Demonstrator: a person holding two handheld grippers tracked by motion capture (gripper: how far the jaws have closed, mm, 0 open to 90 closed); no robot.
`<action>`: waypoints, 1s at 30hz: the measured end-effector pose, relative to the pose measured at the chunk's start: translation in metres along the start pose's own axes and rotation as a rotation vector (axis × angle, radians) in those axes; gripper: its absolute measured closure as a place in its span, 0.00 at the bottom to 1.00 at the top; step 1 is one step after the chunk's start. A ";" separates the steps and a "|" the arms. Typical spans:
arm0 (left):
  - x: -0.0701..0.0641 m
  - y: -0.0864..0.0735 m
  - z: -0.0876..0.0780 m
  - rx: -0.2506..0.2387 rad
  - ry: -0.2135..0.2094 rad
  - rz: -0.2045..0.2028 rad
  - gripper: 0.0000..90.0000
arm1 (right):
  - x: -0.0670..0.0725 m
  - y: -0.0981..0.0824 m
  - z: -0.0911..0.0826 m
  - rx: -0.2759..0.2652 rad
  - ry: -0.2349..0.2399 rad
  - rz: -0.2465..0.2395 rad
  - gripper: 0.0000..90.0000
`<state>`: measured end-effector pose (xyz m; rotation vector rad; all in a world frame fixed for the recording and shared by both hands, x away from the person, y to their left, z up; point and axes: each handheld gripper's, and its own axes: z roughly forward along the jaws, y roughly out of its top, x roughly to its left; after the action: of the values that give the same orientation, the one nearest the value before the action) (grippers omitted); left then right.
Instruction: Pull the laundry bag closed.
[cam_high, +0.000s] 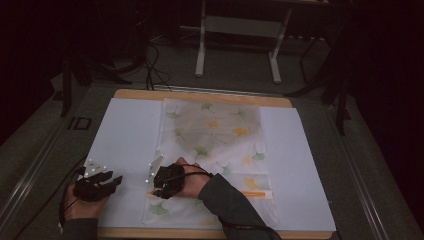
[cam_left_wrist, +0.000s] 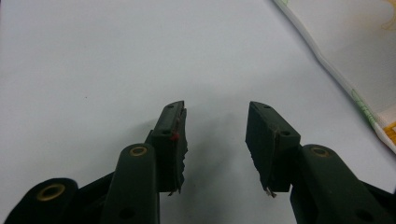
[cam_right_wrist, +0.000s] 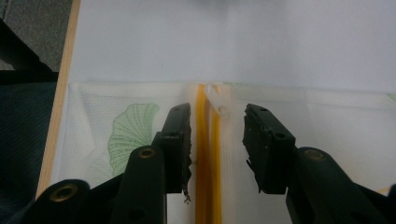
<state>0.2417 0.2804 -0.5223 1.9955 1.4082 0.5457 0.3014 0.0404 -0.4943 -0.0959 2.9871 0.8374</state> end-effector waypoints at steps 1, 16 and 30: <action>0.000 0.000 0.000 0.000 0.001 0.000 0.64 | 0.000 0.001 0.001 0.004 0.001 -0.002 0.68; 0.000 0.000 0.000 0.001 -0.001 0.002 0.64 | -0.004 0.009 0.018 0.066 0.029 -0.010 0.74; 0.000 -0.001 0.000 -0.002 0.001 0.002 0.64 | -0.002 0.013 0.025 0.132 0.042 -0.031 0.86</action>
<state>0.2408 0.2802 -0.5227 1.9959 1.4054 0.5486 0.3027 0.0652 -0.5089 -0.1572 3.0610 0.6407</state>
